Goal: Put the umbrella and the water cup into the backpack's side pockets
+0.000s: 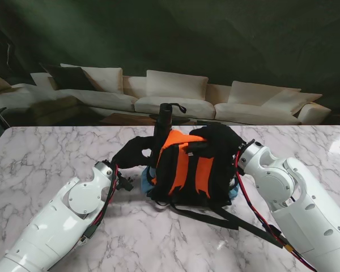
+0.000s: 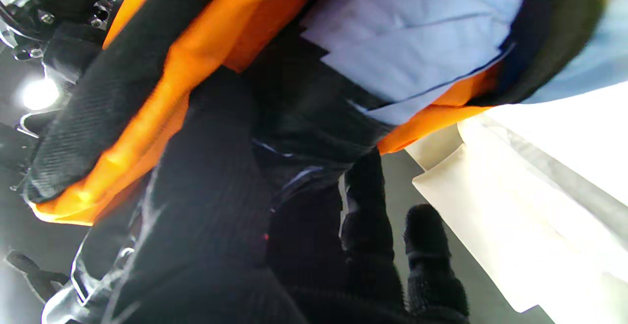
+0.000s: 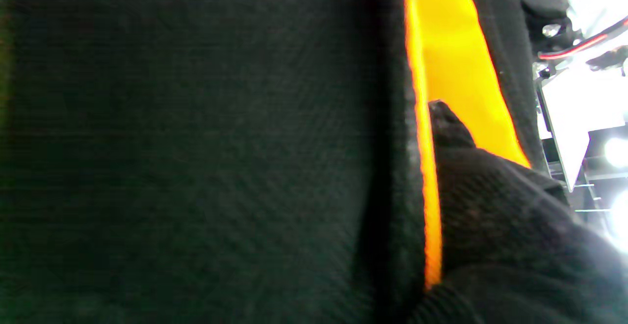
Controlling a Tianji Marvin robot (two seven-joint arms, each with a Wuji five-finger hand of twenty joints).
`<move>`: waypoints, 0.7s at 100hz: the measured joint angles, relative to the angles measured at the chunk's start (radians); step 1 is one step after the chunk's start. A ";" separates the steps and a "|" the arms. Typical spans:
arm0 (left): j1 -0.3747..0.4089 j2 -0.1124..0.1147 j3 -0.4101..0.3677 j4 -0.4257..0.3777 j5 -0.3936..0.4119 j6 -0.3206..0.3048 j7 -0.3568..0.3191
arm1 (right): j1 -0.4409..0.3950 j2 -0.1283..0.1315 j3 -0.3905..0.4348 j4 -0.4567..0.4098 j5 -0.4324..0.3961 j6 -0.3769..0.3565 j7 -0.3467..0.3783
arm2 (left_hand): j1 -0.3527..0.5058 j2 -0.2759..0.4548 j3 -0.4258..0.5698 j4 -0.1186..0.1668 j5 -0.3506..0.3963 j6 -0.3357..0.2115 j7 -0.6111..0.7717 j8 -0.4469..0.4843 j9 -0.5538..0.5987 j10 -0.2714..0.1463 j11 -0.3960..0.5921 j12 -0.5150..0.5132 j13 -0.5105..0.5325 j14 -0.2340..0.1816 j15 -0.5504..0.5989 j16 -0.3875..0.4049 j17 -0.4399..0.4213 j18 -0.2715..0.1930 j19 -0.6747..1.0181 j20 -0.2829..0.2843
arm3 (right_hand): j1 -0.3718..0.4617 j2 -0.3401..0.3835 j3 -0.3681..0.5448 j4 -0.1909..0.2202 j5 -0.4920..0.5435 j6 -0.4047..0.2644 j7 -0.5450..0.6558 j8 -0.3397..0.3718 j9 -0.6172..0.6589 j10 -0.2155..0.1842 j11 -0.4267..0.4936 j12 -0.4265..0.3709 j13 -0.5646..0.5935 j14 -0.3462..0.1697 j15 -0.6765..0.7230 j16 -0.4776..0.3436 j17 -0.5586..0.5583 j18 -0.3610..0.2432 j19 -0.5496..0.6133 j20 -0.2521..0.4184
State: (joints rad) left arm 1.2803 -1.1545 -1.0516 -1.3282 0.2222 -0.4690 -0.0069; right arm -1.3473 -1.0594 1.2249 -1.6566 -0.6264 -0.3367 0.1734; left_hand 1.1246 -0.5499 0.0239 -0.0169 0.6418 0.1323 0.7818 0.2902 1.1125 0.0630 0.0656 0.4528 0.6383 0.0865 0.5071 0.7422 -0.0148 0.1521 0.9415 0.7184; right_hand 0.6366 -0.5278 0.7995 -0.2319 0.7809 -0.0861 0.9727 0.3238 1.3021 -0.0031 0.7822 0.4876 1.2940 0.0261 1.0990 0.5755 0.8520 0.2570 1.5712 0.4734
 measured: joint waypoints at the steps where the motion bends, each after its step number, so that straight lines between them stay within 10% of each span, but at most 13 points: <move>1: 0.001 0.001 -0.001 -0.001 0.002 0.000 0.000 | 0.000 0.000 0.000 0.000 0.000 0.000 0.000 | 0.000 0.000 0.000 0.000 0.000 -0.003 0.000 0.000 0.001 -0.002 -0.005 0.000 -0.011 -0.003 -0.012 -0.011 -0.008 0.000 -0.018 -0.001 | 0.000 0.000 0.000 0.000 0.000 0.000 0.000 0.000 0.000 0.000 0.000 0.000 0.000 0.000 0.000 0.000 0.000 0.000 0.000 0.000; 70: -0.004 -0.008 0.030 0.044 0.092 -0.020 0.141 | 0.000 -0.002 0.001 -0.001 0.000 -0.001 -0.002 | -0.034 -0.008 -0.010 -0.006 0.011 -0.079 -0.002 -0.001 0.011 -0.066 -0.017 0.000 -0.097 -0.049 -0.121 -0.140 -0.038 0.000 -0.196 -0.047 | 0.000 0.000 -0.001 0.000 0.000 0.000 0.000 0.000 0.000 0.000 0.000 0.000 0.000 0.000 0.000 0.000 0.000 0.000 0.000 0.000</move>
State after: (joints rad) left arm 1.2767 -1.1629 -1.0221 -1.2840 0.3145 -0.4893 0.1345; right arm -1.3475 -1.0615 1.2262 -1.6571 -0.6268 -0.3379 0.1719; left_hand 1.0909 -0.5574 0.0137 -0.0228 0.6531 0.0536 0.7800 0.2888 1.1234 -0.0026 0.0485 0.4524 0.5410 0.0379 0.3864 0.6020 -0.0527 0.1521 0.7452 0.6711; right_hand 0.6366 -0.5278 0.7987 -0.2319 0.7809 -0.0863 0.9727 0.3237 1.3021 -0.0031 0.7822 0.4876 1.2940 0.0261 1.0989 0.5755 0.8520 0.2570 1.5712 0.4734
